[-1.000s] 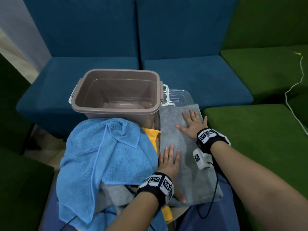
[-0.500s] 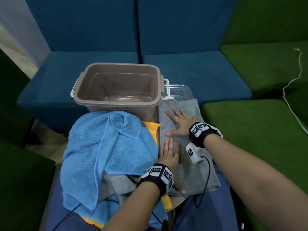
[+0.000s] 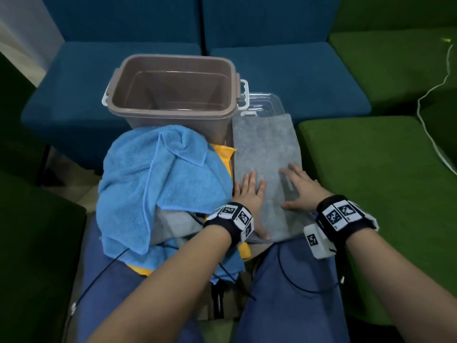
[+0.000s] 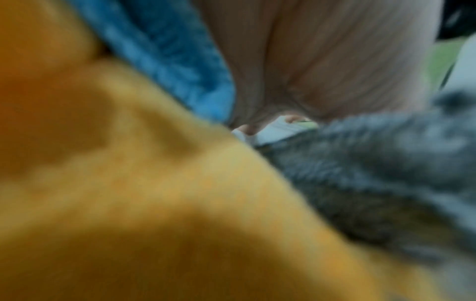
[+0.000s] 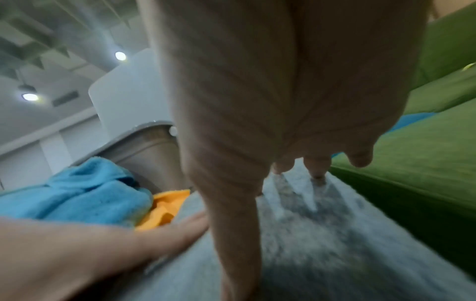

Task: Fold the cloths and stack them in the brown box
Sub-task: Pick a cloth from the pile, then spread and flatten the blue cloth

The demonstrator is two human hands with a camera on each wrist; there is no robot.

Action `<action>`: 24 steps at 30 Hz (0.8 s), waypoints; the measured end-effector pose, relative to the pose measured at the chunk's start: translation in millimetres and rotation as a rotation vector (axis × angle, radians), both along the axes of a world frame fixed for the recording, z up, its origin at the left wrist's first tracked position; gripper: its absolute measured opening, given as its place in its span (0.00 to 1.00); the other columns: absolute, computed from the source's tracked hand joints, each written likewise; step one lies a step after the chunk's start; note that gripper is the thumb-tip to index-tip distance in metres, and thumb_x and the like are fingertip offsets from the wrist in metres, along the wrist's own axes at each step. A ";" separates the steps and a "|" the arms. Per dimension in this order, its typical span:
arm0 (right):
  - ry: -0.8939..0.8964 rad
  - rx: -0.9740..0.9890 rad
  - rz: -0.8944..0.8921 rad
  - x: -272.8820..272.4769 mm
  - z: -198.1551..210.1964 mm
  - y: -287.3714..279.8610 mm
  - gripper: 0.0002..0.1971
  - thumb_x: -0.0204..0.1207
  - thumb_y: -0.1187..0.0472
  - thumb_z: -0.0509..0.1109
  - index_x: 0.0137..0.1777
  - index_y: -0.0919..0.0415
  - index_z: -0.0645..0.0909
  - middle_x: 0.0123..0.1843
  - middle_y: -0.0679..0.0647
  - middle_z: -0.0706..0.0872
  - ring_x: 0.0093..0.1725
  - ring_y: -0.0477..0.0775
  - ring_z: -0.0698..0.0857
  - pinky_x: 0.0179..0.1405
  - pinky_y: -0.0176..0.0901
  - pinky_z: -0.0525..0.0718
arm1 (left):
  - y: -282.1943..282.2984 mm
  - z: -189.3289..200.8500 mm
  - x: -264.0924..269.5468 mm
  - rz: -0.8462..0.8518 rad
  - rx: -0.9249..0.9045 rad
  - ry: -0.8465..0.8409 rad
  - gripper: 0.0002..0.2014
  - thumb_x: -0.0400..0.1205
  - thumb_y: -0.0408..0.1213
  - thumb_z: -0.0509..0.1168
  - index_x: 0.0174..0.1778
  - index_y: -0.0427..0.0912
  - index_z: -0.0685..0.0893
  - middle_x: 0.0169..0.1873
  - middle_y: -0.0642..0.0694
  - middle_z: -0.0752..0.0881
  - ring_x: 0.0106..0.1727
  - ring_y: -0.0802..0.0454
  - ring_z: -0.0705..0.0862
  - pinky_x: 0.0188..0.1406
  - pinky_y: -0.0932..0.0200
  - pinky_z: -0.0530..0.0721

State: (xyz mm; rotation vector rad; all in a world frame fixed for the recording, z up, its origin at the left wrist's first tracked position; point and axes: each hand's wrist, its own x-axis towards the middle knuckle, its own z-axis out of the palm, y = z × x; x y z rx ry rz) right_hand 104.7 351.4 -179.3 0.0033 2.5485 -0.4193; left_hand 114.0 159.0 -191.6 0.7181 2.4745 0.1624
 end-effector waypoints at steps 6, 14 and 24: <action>-0.044 0.030 -0.134 32.7 12.4 8.0 0.34 0.65 0.52 0.84 0.60 0.57 0.63 0.55 0.59 0.75 0.50 0.60 0.80 0.47 0.46 0.76 | -27.7 7.7 29.9 -0.010 0.162 -0.031 0.22 0.63 0.44 0.81 0.48 0.44 0.80 0.52 0.43 0.81 0.55 0.42 0.81 0.52 0.51 0.79; -0.020 0.022 -0.140 45.9 13.5 18.4 0.21 0.66 0.55 0.81 0.39 0.50 0.66 0.44 0.55 0.80 0.41 0.56 0.79 0.39 0.50 0.78 | -33.7 8.6 37.5 0.023 0.177 -0.011 0.04 0.74 0.33 0.69 0.40 0.46 0.84 0.48 0.44 0.86 0.52 0.43 0.84 0.49 0.49 0.84; 0.049 0.146 0.104 44.5 16.9 -6.1 0.34 0.64 0.54 0.82 0.68 0.50 0.70 0.67 0.53 0.69 0.68 0.58 0.71 0.66 0.54 0.74 | -19.6 3.3 33.8 0.162 0.269 0.005 0.18 0.74 0.51 0.75 0.49 0.40 0.84 0.52 0.43 0.82 0.56 0.45 0.81 0.53 0.51 0.82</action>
